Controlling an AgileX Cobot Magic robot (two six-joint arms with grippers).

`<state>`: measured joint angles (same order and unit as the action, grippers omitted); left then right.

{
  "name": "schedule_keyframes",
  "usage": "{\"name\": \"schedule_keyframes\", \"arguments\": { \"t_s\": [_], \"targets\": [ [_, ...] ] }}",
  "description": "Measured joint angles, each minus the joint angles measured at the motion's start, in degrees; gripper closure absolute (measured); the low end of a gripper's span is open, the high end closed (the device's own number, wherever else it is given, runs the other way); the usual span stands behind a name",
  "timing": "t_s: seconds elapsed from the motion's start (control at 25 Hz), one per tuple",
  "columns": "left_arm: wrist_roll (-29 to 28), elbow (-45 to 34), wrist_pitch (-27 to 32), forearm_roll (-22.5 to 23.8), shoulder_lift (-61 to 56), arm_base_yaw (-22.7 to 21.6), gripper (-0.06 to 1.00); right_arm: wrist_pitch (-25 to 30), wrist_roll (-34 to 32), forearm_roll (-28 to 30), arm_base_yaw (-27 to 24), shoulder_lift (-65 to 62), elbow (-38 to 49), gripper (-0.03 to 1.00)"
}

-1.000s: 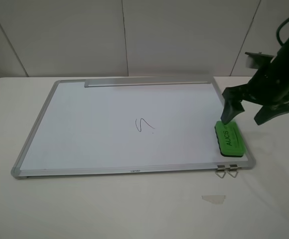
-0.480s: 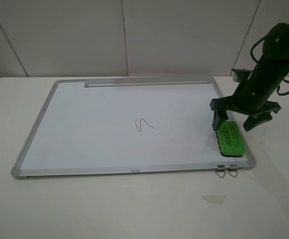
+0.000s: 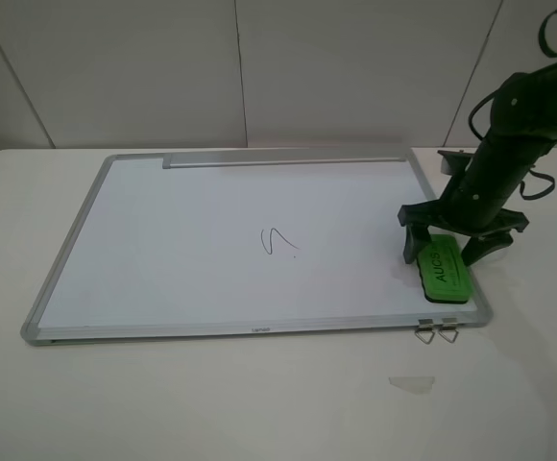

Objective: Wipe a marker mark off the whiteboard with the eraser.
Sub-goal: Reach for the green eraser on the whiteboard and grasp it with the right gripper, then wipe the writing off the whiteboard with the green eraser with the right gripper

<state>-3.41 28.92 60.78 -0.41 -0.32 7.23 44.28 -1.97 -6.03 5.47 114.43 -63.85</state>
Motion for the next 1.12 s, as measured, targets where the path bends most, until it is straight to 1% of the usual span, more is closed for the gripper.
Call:
{"name": "schedule_keyframes", "arguments": {
  "t_s": [0.12, 0.16, 0.24, 0.32, 0.88, 1.0, 1.12],
  "targets": [
    [0.0, 0.0, 0.0, 0.0, 0.0, 0.0, 0.26, 0.05, 0.0, 0.0, 0.0, 0.02, 0.0, 0.15],
    [0.0, 0.0, 0.0, 0.0, 0.0, 0.0, 0.26, 0.05, 0.0, 0.0, 0.0, 0.02, 0.0, 0.16],
    [0.0, 0.0, 0.0, 0.0, 0.0, 0.0, 0.26, 0.16, 0.0, 0.74, 0.0, 0.02, 0.0, 0.24],
    [0.0, 0.0, 0.0, 0.0, 0.0, 0.0, 0.26, 0.38, 0.05, 0.91, 0.0, 0.18, 0.0, 0.37],
    [0.0, 0.0, 0.0, 0.0, 0.0, 0.0, 0.26, 1.08, 0.16, 0.98, 0.0, 0.22, -0.13, 0.37],
    [0.0, 0.0, 0.0, 0.0, 0.0, 0.0, 0.26, 2.81, 0.16, 1.98, 0.0, -0.48, -0.26, 0.37],
    [0.0, 0.0, 0.0, 0.0, 0.0, 0.0, 0.26, 5.8, 0.16, 4.3, 0.0, -2.86, -0.26, 0.37]
  ]
}}
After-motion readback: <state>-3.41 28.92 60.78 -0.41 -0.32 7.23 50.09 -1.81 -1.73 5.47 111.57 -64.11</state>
